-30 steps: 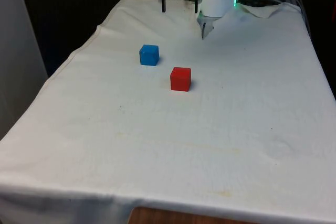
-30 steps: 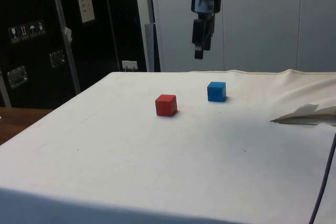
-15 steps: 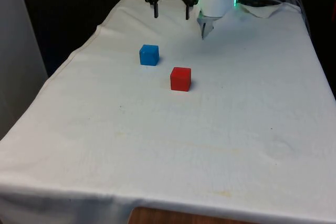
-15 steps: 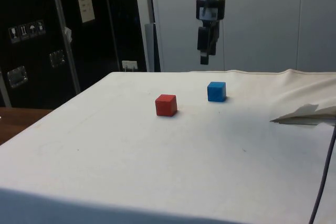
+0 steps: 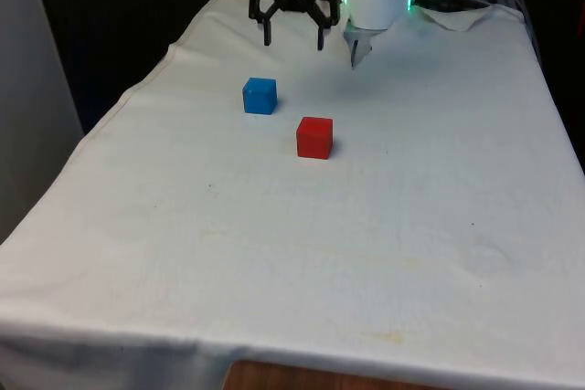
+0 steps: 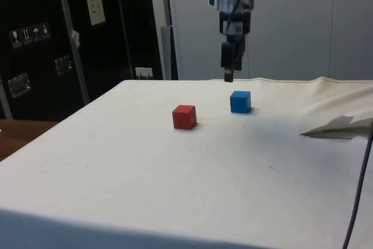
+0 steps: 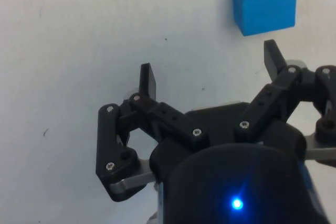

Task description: Stack the two cubes.

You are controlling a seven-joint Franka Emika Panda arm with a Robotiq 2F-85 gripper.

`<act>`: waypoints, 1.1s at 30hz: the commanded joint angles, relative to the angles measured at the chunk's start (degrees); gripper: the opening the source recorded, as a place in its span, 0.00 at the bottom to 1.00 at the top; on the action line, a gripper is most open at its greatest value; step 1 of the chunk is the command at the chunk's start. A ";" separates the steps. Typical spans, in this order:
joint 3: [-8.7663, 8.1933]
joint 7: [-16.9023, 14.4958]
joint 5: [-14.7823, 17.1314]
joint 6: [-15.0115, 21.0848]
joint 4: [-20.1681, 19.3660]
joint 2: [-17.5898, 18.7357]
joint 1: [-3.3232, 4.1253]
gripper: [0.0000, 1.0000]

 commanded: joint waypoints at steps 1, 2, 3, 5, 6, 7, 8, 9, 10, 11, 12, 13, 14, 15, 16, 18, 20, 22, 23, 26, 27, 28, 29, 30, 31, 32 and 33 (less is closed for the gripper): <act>-0.06 0.80 -1.38 0.80 0.17 0.57 -0.46 1.00; -0.23 0.74 -1.38 1.03 0.11 0.80 -0.46 1.00; -0.34 0.63 -1.38 1.15 0.11 1.03 -0.46 1.00; -0.57 0.52 -1.38 1.32 0.11 1.38 -0.46 1.00; -0.74 0.40 -1.32 1.43 0.06 1.49 -0.40 1.00; -0.86 0.29 -1.26 1.49 0.06 1.55 -0.40 1.00; -0.74 -0.34 0.00 0.52 0.06 1.09 0.00 1.00; -0.97 0.17 -1.20 1.49 0.00 1.66 -0.40 1.00; -1.26 -0.06 -1.03 1.78 -0.17 1.89 -0.34 1.00; -1.38 -0.11 -0.97 1.95 -0.23 2.01 -0.34 1.00; -1.49 -0.17 -0.86 2.06 -0.29 2.12 -0.29 1.00; -1.60 -0.29 -0.80 2.23 -0.34 2.35 -0.29 1.00; -1.72 -0.34 -0.74 2.46 -0.34 2.58 -0.29 1.00; -1.83 -0.40 -0.69 2.64 -0.34 2.81 -0.23 1.00; -2.01 -0.46 -0.63 2.98 -0.34 3.21 -0.23 1.00; -2.06 -0.40 -0.69 3.27 -0.29 3.50 -0.17 1.00; -2.18 -0.40 -0.69 3.61 -0.23 3.90 -0.17 1.00; -2.23 -0.40 -0.74 3.90 -0.17 4.30 -0.17 1.00; -2.29 -0.40 -0.74 4.07 -0.17 4.53 -0.17 1.00; -2.29 -0.69 0.00 3.61 -0.11 4.58 0.00 1.00; -2.46 -0.34 -0.80 4.18 0.29 5.27 -0.17 1.00; -2.52 -0.34 -0.80 4.18 0.40 5.44 -0.17 1.00; -2.58 -0.40 -0.74 4.18 0.52 5.56 -0.17 1.00; -2.69 -0.40 -0.74 4.13 0.57 5.73 -0.17 1.00; -2.75 -0.46 -0.74 4.13 0.69 5.84 -0.17 1.00; -2.92 -0.46 -0.69 4.01 0.97 6.13 -0.17 1.00; -2.98 -0.46 -0.69 3.95 1.09 6.25 -0.17 1.00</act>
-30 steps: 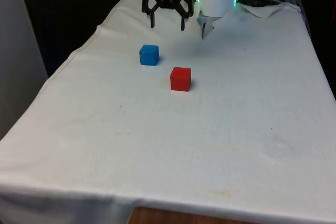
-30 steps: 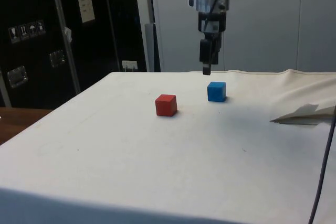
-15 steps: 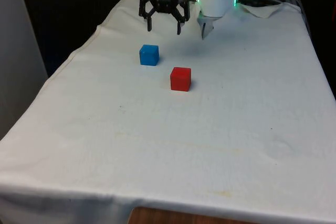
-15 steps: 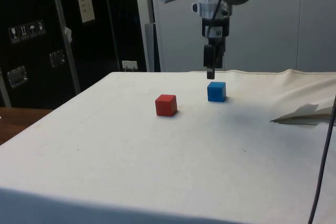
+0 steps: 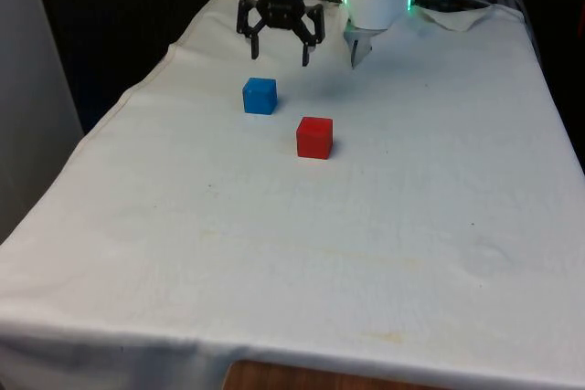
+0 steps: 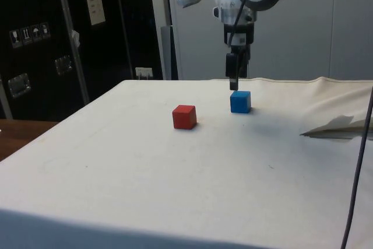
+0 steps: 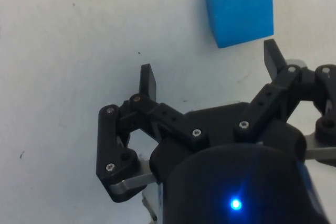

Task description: Stack the two cubes.

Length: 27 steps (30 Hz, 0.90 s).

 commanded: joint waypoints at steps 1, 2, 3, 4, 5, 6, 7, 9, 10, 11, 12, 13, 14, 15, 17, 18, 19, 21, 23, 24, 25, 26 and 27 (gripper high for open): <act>-0.23 0.29 -0.63 0.29 0.29 0.46 -0.17 1.00; -0.29 0.23 -0.63 0.29 0.46 0.69 -0.17 1.00; -0.23 0.00 0.00 0.00 0.23 0.23 0.00 1.00; -0.40 0.23 -0.57 0.23 0.63 0.86 -0.17 1.00; -0.52 0.23 -0.52 0.23 0.74 1.03 -0.11 1.00; -0.57 0.23 -0.46 0.23 0.92 1.20 -0.11 1.00; -0.69 0.17 -0.46 0.23 1.09 1.43 -0.11 1.00; -0.97 0.17 -0.34 0.23 1.55 2.06 -0.11 1.00; -1.09 0.17 -0.34 0.23 1.66 2.35 -0.11 1.00; -1.15 0.17 -0.29 0.29 1.78 2.52 -0.11 1.00; -1.20 0.17 -0.29 0.29 1.89 2.75 -0.06 1.00; -1.09 0.00 0.00 0.00 1.72 2.35 0.00 1.00; -1.26 0.17 -0.29 0.34 2.01 2.92 -0.11 1.00; -1.38 0.17 -0.29 0.46 2.06 3.09 -0.11 1.00; -1.60 0.23 -0.34 0.63 2.18 3.61 -0.06 1.00; -1.66 0.29 -0.34 0.63 2.23 3.72 -0.06 1.00; -1.72 0.29 -0.34 0.69 2.29 3.84 -0.06 1.00; -1.66 0.00 0.00 0.00 2.18 3.55 0.00 1.00; -1.83 0.29 -0.34 0.80 2.41 4.30 -0.06 1.00; -1.89 0.34 -0.34 0.86 2.41 4.41 -0.06 1.00; -1.95 0.34 -0.29 0.97 2.52 4.81 -0.06 1.00; -1.95 0.34 -0.29 1.03 2.58 5.04 0.00 1.00; -2.01 0.40 -0.23 1.09 2.69 5.21 0.00 1.00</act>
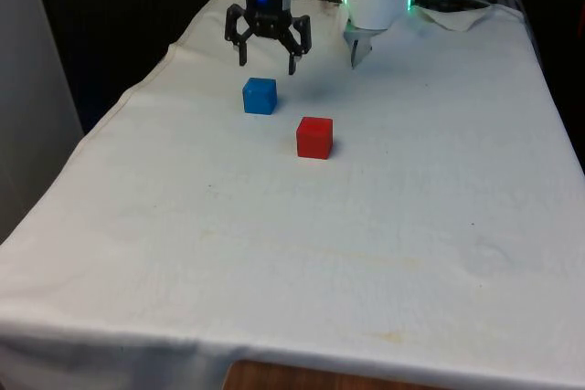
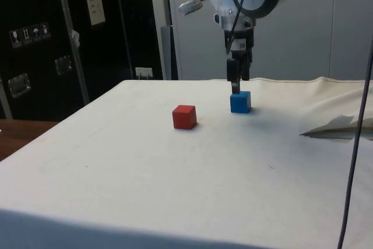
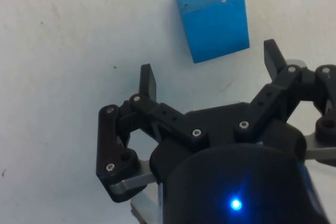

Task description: Stack the two cubes.

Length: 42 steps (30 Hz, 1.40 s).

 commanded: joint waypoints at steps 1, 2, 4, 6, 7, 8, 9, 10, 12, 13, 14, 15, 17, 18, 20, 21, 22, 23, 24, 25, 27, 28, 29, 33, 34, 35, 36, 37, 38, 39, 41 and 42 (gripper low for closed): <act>-0.06 0.34 -0.23 0.92 0.29 0.86 0.00 1.00; -0.06 0.40 -0.17 1.09 0.40 1.15 0.00 1.00; -0.06 0.57 -0.17 1.32 0.57 1.78 0.06 1.00; 0.00 0.63 -0.06 1.78 0.80 2.52 0.06 1.00; 0.00 0.63 0.00 1.95 0.92 2.86 0.06 1.00; 0.00 0.69 0.06 2.18 1.03 3.21 0.06 1.00; 0.00 0.69 0.06 2.46 1.15 3.61 0.00 1.00; 0.00 0.74 0.11 2.69 1.26 4.01 0.00 1.00; 0.00 0.57 0.11 2.06 1.20 3.78 0.06 1.00; -0.06 0.74 0.11 2.98 1.55 4.76 0.00 1.00; -0.17 0.80 0.11 3.21 1.78 5.44 -0.06 1.00; -0.23 0.80 0.11 3.38 1.89 5.73 -0.06 1.00; -0.34 0.80 0.06 3.55 2.18 6.30 -0.06 1.00; -0.40 0.80 0.06 3.67 2.29 6.59 0.00 1.00; -0.52 0.63 0.17 3.09 2.41 6.65 0.00 1.00; -0.69 0.74 0.00 3.72 2.75 7.28 -0.06 1.00; -0.80 0.74 -0.06 3.78 2.86 7.51 -0.06 1.00; -0.92 0.69 -0.06 3.78 3.04 7.68 -0.06 1.00; -1.03 0.74 -0.11 3.78 3.15 7.85 0.00 1.00; -1.09 0.80 -0.11 3.78 3.21 8.02 0.06 1.00; -1.15 0.86 -0.17 3.78 3.44 8.31 0.17 1.00; -0.92 0.57 0.17 3.09 3.44 8.02 0.06 1.00; -1.15 0.97 -0.17 3.78 3.61 8.59 0.23 1.00; -1.15 1.20 -0.17 3.84 3.90 9.05 0.40 1.00; -1.09 1.26 -0.17 3.90 4.01 9.28 0.46 1.00; -1.09 1.32 -0.11 3.95 4.07 9.45 0.52 1.00; -1.09 1.32 -0.11 4.01 4.13 9.57 0.52 1.00; -0.86 0.80 0.17 3.09 3.95 9.00 0.34 1.00; -1.09 1.38 -0.11 4.01 4.24 9.68 0.57 1.00; -1.09 1.38 -0.11 4.07 4.30 9.85 0.57 1.00; -1.09 1.38 -0.11 4.18 4.35 10.14 0.57 1.00; -1.09 1.38 -0.11 4.24 4.41 10.31 0.63 1.00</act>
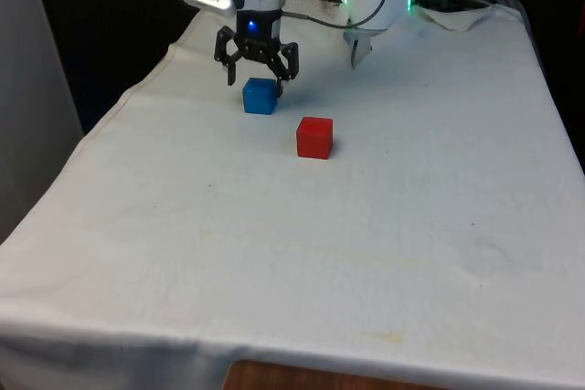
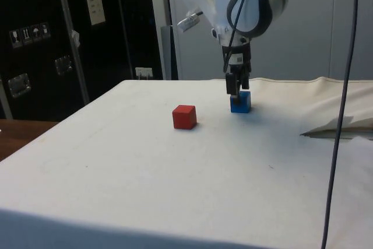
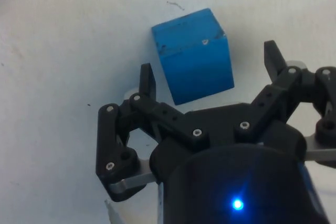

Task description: Stack the two cubes.

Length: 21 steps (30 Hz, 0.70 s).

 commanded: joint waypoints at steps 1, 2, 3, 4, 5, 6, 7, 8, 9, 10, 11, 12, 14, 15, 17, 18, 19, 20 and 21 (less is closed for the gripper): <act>-0.29 0.52 -0.34 0.92 0.17 0.63 0.23 1.00; -0.29 0.52 -0.34 0.97 0.17 0.74 0.23 1.00; 0.00 0.00 0.00 0.11 0.00 0.11 0.00 1.00; -0.29 0.52 -0.34 1.09 0.17 0.92 0.29 1.00; -0.34 0.52 -0.40 1.20 0.23 1.03 0.29 1.00; -0.34 0.52 -0.40 1.26 0.23 1.20 0.29 1.00; -0.34 0.57 -0.40 1.38 0.29 1.38 0.29 1.00; -0.40 0.57 -0.40 1.38 0.29 1.49 0.34 0.97; -0.40 0.57 -0.40 1.38 0.34 1.60 0.34 0.89; -0.40 0.57 -0.40 1.43 0.34 1.66 0.34 0.79; 0.00 0.00 0.00 0.74 0.11 1.09 0.00 0.68; -0.40 0.57 -0.46 1.43 0.40 1.78 0.34 0.56; -0.40 0.57 -0.46 1.43 0.40 1.83 0.40 0.34; -0.40 0.57 -0.46 1.43 0.40 1.83 0.40 0.24; -0.40 0.57 -0.46 1.49 0.40 1.83 0.40 0.04; -0.46 0.57 -0.46 1.49 0.40 1.83 0.40 0.04; -0.46 0.57 -0.46 1.49 0.40 1.89 0.40 0.04; -0.06 0.00 0.00 0.74 0.23 1.20 0.06 0.04; -0.46 0.57 -0.46 1.49 0.40 1.89 0.40 0.04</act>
